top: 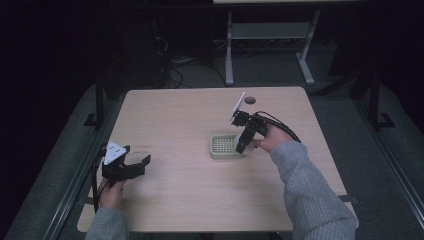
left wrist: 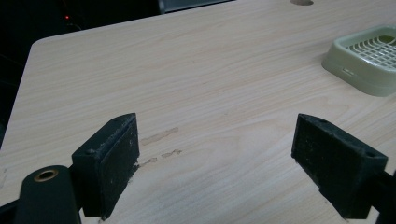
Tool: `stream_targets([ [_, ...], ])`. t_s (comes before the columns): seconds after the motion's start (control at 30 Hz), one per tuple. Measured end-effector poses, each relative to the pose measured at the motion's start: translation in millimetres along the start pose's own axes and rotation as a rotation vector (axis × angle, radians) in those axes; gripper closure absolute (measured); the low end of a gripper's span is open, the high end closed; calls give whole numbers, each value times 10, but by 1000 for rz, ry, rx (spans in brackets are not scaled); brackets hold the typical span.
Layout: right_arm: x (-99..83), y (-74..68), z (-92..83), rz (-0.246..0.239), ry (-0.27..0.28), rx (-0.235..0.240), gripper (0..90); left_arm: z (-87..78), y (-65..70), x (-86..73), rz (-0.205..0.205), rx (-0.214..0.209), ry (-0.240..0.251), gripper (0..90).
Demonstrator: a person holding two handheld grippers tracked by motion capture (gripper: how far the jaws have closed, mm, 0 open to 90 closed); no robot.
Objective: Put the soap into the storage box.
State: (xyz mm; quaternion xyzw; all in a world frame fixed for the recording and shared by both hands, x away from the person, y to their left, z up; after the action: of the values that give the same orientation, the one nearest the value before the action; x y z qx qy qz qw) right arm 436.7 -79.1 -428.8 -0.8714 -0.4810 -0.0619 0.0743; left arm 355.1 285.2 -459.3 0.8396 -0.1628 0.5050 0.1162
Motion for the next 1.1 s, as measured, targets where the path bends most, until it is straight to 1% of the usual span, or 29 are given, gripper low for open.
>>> stream_targets([
  [0.1, 32, 7, -4, -12, -2, -4, 236, -1, -4, 2, 2, 2, 0, 148],
  [0.2, 66, 4, -17, -7, -6, -7, 236, -1, -6, 3, 1, 1, 1, 148],
  [0.3, 96, 4, -21, -8, 3, 0, 236, -1, -6, 3, 0, 1, 0, 148],
  [0.4, 114, 4, -9, -9, -5, -1, 236, 1, -8, 3, 1, 2, 0, 148],
  [0.47, 130, 6, -2, -15, -12, -6, 235, 1, -8, 3, 1, 2, -1, 148],
  [0.7, 227, -8, -4, -27, -9, -16, 235, 3, -15, 7, 0, 3, 4, 148],
  [1.1, 369, -5, 126, -26, -21, -16, 236, 3, -5, 11, 5, 1, -1, 148],
])
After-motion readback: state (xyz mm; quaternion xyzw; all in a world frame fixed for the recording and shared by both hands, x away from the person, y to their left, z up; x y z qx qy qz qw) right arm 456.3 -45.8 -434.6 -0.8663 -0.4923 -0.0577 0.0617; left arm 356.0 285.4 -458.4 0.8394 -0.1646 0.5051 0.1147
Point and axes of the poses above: each handheld gripper's, and its own axes: z roughly forward along the jaws, x roughly out of its top, y roughly to its right, the point moved 6 cm from there along z, roughly forward along the jaws, and after that the axes turned 4 degrees about -z, right-handed, at the moved point
